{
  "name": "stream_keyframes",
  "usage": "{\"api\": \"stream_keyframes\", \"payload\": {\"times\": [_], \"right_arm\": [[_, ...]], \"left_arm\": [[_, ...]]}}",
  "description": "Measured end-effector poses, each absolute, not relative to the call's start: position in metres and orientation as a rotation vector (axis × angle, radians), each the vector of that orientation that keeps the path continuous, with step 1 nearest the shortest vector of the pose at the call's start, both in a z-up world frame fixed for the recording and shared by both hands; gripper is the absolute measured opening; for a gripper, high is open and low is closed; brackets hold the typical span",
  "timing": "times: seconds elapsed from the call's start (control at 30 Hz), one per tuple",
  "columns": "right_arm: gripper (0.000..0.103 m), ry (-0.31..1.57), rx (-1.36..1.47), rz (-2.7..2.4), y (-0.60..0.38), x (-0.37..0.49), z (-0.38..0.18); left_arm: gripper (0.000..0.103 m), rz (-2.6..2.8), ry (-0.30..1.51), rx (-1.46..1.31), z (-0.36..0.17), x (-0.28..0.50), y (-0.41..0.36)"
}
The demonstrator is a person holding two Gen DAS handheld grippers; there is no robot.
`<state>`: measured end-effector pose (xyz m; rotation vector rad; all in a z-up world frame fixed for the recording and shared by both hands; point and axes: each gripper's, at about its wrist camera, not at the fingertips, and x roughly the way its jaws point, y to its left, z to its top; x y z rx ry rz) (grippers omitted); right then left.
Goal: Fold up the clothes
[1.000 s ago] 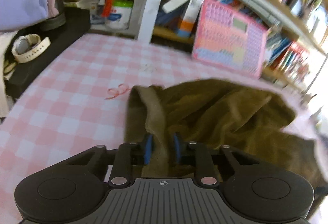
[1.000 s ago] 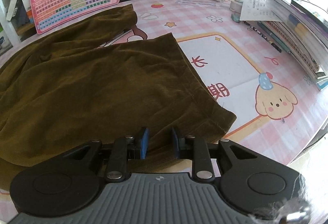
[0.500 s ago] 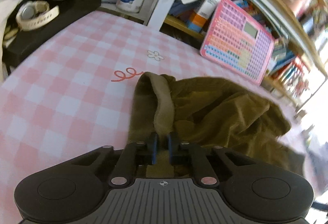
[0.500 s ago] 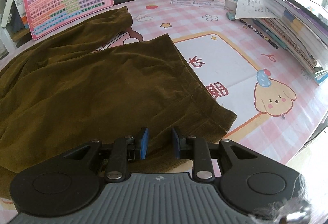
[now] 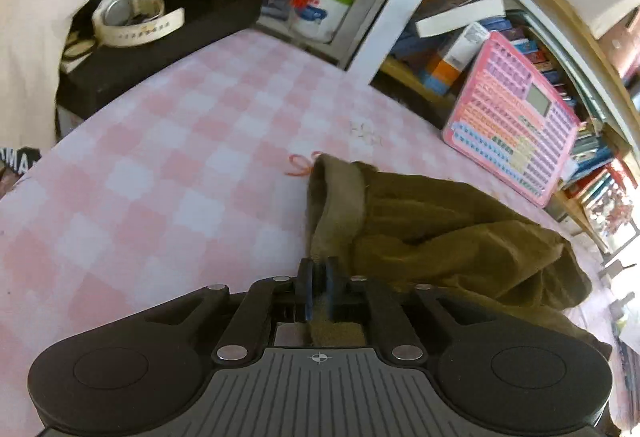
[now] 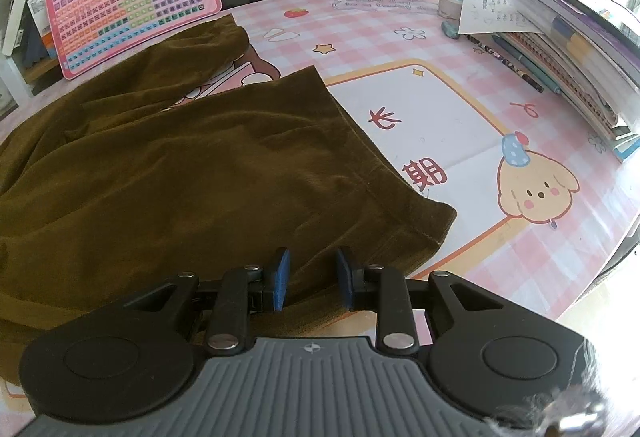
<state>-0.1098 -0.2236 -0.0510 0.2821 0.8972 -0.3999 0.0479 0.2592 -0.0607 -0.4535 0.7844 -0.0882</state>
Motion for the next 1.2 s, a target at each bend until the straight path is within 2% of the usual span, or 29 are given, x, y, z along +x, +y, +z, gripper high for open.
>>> {"api": "stream_keyframes", "payload": {"times": [0.23, 0.43, 0.63, 0.93, 1.2], "right_arm": [[0.025, 0.9, 0.287, -0.39, -0.225, -0.11, -0.05], [0.026, 0.906, 0.273, -0.393, -0.224, -0.107, -0.05], [0.026, 0.914, 0.256, -0.389, -0.222, -0.105, -0.05], [0.032, 0.92, 0.236, -0.375, -0.22, -0.102, -0.051], [0.032, 0.913, 0.242, -0.376, -0.219, -0.104, -0.051]], "left_arm": [[0.012, -0.105, 0.705, -0.534, -0.037, 0.024, 0.271], [0.012, -0.295, 0.741, -0.644, -0.036, -0.011, 0.258], [0.008, -0.275, 0.845, -0.598, -0.066, -0.012, 0.246], [0.008, -0.326, 0.772, -0.562, -0.033, -0.022, 0.237], [0.008, -0.413, 0.81, -0.509, -0.035, -0.032, 0.217]]}}
